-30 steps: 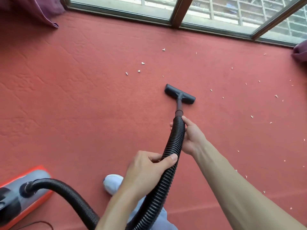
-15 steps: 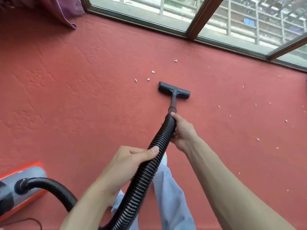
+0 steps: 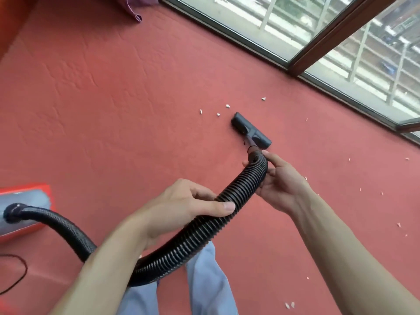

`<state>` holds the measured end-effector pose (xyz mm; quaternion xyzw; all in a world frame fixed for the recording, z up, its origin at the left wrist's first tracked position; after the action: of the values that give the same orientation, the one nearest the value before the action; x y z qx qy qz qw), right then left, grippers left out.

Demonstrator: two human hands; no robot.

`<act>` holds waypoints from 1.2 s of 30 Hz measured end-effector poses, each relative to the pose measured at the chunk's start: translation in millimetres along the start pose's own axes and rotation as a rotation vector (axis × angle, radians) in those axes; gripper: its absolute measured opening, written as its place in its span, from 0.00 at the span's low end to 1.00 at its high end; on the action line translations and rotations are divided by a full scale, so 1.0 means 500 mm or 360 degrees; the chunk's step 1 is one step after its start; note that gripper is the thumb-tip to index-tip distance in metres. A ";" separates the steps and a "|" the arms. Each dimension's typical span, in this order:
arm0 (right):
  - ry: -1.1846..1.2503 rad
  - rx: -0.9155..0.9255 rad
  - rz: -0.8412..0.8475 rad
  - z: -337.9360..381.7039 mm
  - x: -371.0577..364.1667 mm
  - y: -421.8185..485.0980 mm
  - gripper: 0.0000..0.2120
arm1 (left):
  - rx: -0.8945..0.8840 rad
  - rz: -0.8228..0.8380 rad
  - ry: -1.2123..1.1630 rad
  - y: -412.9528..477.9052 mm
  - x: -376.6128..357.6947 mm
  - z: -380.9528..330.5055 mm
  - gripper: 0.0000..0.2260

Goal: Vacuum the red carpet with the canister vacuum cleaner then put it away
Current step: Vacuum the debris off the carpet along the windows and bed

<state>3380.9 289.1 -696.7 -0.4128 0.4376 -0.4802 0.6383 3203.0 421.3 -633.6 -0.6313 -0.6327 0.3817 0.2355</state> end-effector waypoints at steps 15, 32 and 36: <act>0.0238 0.0211 0.0015 -0.050 -0.062 0.013 0.13 | -0.0014 -0.0475 0.0121 -0.055 -0.010 0.077 0.18; 0.0124 -0.0260 0.0477 -0.045 -0.458 -0.399 0.12 | -0.0450 -0.0905 -0.0036 -0.576 0.144 -0.127 0.11; 0.0005 -0.0198 0.0538 -0.006 -0.497 -0.487 0.13 | -0.0501 -0.0989 -0.0092 -0.651 0.130 -0.180 0.10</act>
<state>3278.0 482.6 -426.8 -0.3713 0.5307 -0.3387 0.6825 3065.6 530.5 -338.0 -0.4260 -0.8522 0.2072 0.2222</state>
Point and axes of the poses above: each hand's wrist, its own y-axis towards the middle knuckle, its own x-axis out of the back of the hand, z = x × y, the point moved 3 cm from there along y, towards the middle knuckle, and after that the axes turned 8 degrees about y, right-handed, at the moved point
